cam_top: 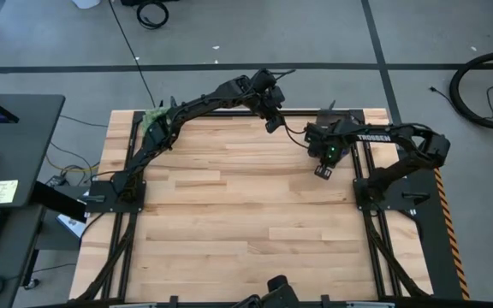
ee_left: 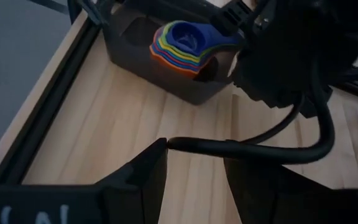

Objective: Nest measuring cups in basket
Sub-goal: Adjust the black bin

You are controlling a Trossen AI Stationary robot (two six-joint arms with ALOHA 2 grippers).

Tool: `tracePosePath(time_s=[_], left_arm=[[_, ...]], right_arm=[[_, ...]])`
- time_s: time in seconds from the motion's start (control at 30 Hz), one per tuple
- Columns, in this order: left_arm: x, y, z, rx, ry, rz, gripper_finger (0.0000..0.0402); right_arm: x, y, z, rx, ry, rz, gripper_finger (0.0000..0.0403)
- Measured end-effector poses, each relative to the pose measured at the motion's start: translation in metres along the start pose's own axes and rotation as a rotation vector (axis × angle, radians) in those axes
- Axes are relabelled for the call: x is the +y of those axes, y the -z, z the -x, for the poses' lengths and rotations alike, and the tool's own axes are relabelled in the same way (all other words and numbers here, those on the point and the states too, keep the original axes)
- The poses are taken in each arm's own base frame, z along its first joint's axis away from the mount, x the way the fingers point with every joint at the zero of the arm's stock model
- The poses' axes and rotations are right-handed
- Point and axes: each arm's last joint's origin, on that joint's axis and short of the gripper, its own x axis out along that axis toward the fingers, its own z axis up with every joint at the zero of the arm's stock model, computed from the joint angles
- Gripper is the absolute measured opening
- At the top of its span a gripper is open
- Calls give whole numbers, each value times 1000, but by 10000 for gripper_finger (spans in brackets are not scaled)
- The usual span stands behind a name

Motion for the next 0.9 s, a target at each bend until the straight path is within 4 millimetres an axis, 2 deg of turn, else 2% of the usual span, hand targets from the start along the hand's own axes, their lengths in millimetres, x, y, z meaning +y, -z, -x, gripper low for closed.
tracePosePath(time_s=[0.47, 0.67, 0.8, 0.9], left_arm=[[1, 0, 0, 1, -39, 11, 162], [1, 0, 0, 0, -39, 15, 162], [1, 0, 0, 0, -40, 15, 162], [2, -1, 6, 8, -42, 18, 162]], right_arm=[[-33, 9, -1, 66, 62, -68, 0], [-41, 12, 0, 82, 78, -102, 0], [-42, 17, 6, 58, 103, -110, 0], [-41, 21, 21, 9, 78, -111, 0]])
